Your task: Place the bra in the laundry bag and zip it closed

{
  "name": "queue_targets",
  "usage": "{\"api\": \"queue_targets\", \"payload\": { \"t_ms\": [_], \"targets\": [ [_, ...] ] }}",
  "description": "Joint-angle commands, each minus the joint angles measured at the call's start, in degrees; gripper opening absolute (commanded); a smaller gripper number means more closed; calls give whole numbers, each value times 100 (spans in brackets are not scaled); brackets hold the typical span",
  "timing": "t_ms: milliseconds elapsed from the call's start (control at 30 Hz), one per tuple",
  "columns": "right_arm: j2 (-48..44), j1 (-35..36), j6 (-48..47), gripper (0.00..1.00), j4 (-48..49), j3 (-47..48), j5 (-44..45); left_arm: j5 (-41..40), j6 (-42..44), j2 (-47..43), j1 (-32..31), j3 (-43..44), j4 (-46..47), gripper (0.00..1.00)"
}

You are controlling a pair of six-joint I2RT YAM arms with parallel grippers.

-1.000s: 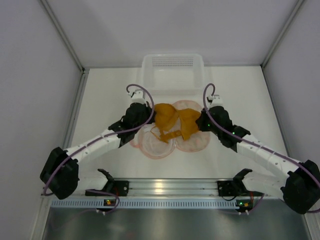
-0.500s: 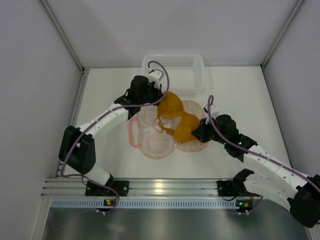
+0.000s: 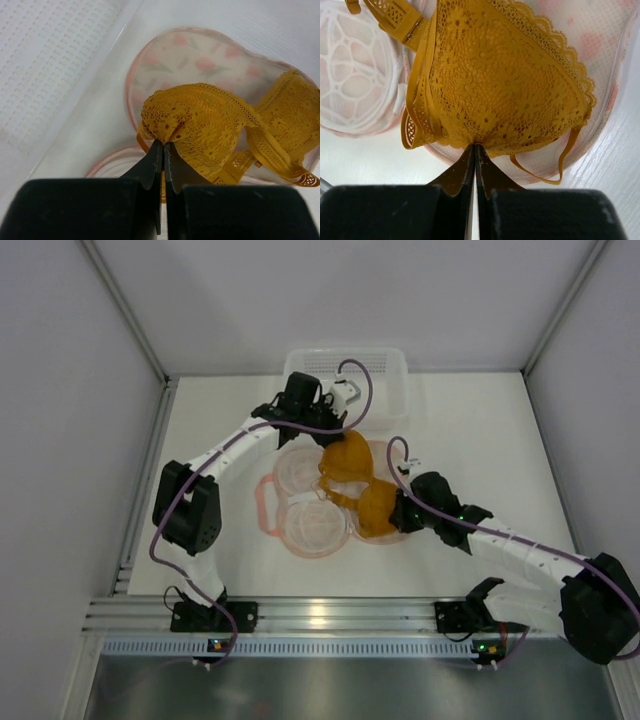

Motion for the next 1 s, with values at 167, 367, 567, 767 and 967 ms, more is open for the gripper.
{"api": "queue_targets", "payload": {
  "t_ms": [167,367,567,767,967],
  "targets": [
    [139,91,-258,0,20,333,-519,555,-412,875,-131,811,3,14],
    [351,91,-284,0,-349,605,-255,-1263,-1456,176,-360,295,371,77],
    [438,91,-415,36,-533,1220,-281,-2458,-3328,-1589,-360,-1301,977,79],
    [561,56,-793,83,-359,1897,219,-2988,-5332,-2920,-447,-3053,1733,78],
    [1693,-155,-514,89,291,2582,729,-4094,-6608,-3554,-1387,-4286,2894,76]
  ]
}}
